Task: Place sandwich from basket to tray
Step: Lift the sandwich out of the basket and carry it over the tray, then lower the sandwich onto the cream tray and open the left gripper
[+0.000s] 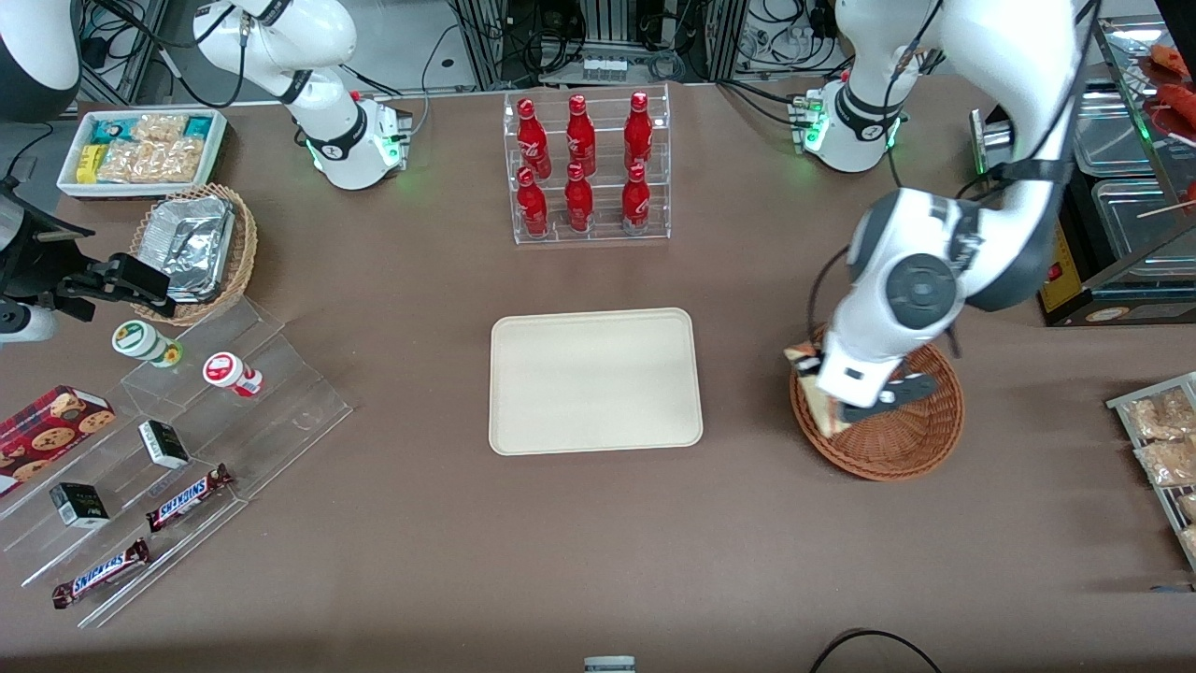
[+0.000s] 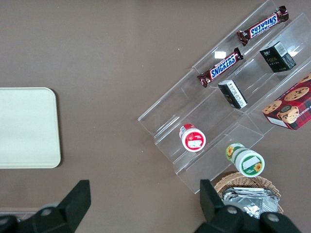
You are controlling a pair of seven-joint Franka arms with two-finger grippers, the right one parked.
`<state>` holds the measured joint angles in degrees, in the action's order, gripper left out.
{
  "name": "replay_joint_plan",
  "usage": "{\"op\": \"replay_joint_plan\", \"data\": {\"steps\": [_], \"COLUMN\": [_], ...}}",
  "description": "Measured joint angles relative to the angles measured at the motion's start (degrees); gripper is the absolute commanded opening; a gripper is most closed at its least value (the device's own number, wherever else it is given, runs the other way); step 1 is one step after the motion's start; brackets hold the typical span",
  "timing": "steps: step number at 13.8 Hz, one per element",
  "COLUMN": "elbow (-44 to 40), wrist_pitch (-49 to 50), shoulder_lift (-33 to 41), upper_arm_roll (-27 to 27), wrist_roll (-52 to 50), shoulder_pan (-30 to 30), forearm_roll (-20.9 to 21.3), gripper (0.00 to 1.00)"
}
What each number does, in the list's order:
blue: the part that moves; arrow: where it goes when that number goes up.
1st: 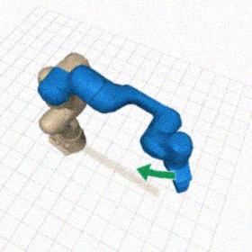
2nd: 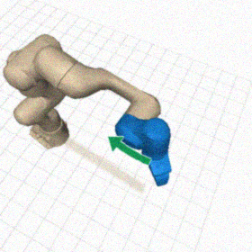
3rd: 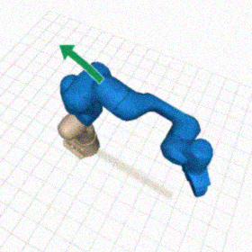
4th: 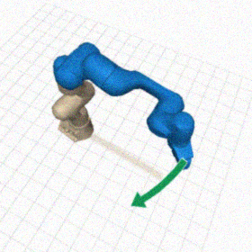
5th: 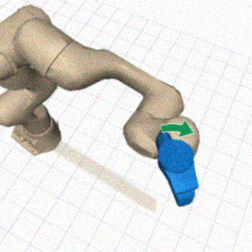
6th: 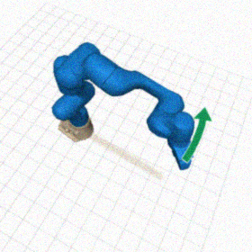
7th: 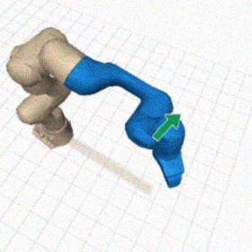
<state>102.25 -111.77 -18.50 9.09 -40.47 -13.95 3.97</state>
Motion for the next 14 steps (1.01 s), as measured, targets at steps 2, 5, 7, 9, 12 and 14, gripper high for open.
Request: {"op": "replay_joint_plan", "data": {"steps": [2,5,7,9,12,14], "elbow": [-2.81,-7.05,-10.85,-13.98,-17.95,-20.20], "wrist_pitch": [0.22,0.22,0.22,0.22,0.22,0.22], "shoulder_lift": [-2.38,-6.44,-9.84,-13.10,-16.88,-18.94], "upper_arm_roll": [0.08,0.16,0.21,0.23,0.24,0.26], "wrist_roll": [-0.10,-0.60,-1.10,-3.15,-5.05,-6.61], "shoulder_pan": [-4.08,-9.58,-13.11,-16.43,-20.03,-22.00], "forearm_roll": [-0.01,-0.02,-0.05,-0.05,-0.05,-0.05], "gripper": [0.00,0.00,0.00,0.00,0.00,0.00]}}
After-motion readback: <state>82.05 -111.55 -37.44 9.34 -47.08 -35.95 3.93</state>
